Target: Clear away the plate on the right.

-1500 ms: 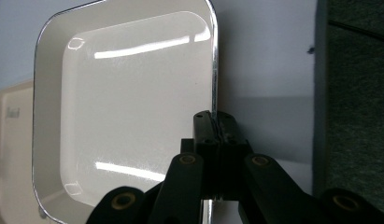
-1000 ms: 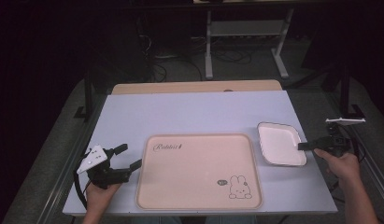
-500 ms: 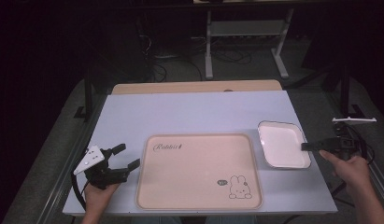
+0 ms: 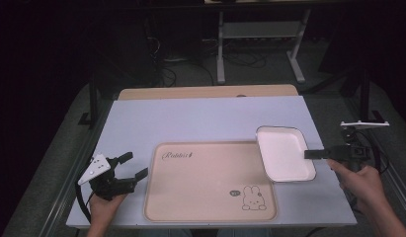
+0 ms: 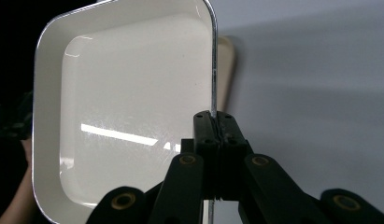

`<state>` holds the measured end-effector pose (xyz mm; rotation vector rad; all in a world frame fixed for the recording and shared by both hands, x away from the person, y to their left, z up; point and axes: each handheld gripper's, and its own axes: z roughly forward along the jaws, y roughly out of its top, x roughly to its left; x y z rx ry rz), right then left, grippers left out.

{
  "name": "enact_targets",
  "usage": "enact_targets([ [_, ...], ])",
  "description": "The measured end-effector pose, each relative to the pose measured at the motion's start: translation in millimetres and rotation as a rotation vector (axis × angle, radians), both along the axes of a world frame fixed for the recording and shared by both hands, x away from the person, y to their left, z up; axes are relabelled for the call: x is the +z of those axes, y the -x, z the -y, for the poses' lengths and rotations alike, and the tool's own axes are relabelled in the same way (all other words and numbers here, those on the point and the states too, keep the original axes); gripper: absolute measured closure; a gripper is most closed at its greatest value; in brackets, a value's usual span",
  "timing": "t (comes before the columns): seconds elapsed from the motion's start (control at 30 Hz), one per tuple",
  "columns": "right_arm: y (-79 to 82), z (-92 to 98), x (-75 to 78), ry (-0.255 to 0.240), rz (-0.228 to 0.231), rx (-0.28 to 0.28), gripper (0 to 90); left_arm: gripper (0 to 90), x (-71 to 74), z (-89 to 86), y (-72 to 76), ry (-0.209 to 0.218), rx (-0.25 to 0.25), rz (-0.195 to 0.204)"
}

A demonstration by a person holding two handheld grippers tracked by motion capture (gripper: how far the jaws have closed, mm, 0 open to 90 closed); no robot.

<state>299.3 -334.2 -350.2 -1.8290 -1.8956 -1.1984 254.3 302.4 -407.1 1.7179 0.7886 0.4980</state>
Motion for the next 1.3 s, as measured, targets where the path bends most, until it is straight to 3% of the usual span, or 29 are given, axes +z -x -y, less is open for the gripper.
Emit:
enact_targets([
  [0.23,8.2,-22.9,26.1,-0.065,0.052,-0.019,88.2,16.6,0.1,-0.4,0.0,0.006,0.002,0.001],
  [0.37,9.2,-37.9,48.9,-0.085,0.111,-0.028,88.2,16.7,-0.2,-1.3,-0.6,0.001,0.003,-0.004],
  [0.47,8.4,-51.2,55.3,-0.112,0.131,-0.019,88.3,16.7,-0.1,-1.4,-0.4,0.003,0.003,-0.001],
  [0.6,5.7,-70.9,40.9,-0.114,0.124,-0.038,88.3,16.7,-0.6,0.2,-2.1,0.002,-0.002,-0.004],
  [0.73,1.0,-93.3,13.5,-0.168,0.072,-0.024,88.2,16.7,-1.0,1.1,-2.6,-0.002,-0.007,-0.005],
  [0.87,1.8,-114.4,-4.1,-0.198,0.051,-0.033,88.1,16.7,-1.0,0.5,-2.7,-0.004,-0.005,-0.005],
  [1.3,4.2,-149.9,-23.5,-0.224,0.071,-0.064,88.1,16.7,-0.6,0.3,-2.3,-0.004,-0.003,-0.002],
])
